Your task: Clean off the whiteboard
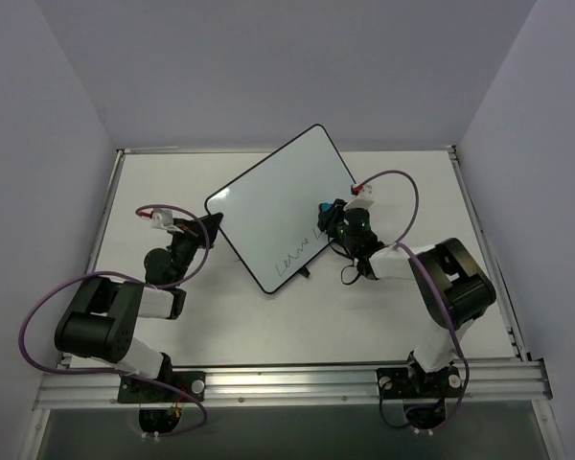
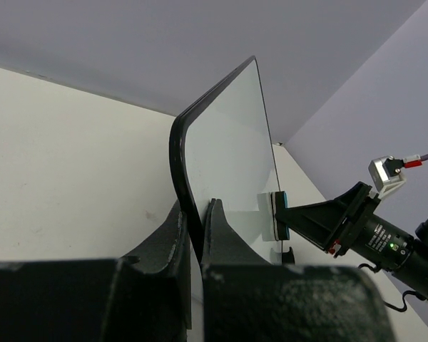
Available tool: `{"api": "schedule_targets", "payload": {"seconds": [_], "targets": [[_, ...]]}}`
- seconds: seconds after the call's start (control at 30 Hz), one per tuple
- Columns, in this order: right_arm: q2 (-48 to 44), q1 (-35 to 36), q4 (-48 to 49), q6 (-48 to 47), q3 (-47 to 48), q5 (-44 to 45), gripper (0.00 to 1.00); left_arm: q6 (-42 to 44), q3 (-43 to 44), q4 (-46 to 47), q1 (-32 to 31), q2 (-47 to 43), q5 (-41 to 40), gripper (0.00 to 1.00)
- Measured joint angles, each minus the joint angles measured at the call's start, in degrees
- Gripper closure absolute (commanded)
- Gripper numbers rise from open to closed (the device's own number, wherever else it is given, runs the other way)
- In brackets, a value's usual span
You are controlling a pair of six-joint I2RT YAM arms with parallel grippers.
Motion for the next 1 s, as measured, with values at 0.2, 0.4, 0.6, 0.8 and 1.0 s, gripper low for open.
{"api": "schedule_targets", "payload": {"seconds": [0.2,0.4,0.6,0.8,1.0], "targets": [[-1.2,9.8,4.2,2.1,-1.9,4.9,1.0,0.0,0.0,0.0,0.0,0.2,-0.3,0.98],[-2.4,14.3,4.8,5.9,-3.5,5.7,1.0,0.0,0.0,0.0,0.0,0.2,-0.2,0.98],[-3.6,12.1,3.4,9.4,-5.3,3.7,1.0,0.0,0.0,0.1,0.0,0.2,0.0,0.98],[-5.5,9.4,-0.6,11.5,-7.2,2.3,1.0,0.0,0.0,0.1,0.0,0.2,0.2,0.98],[-6.7,6.3,-4.6,12.3,-8.7,2.2,1.0,0.0,0.0,0.1,0.0,0.1,0.4,0.98]]}}
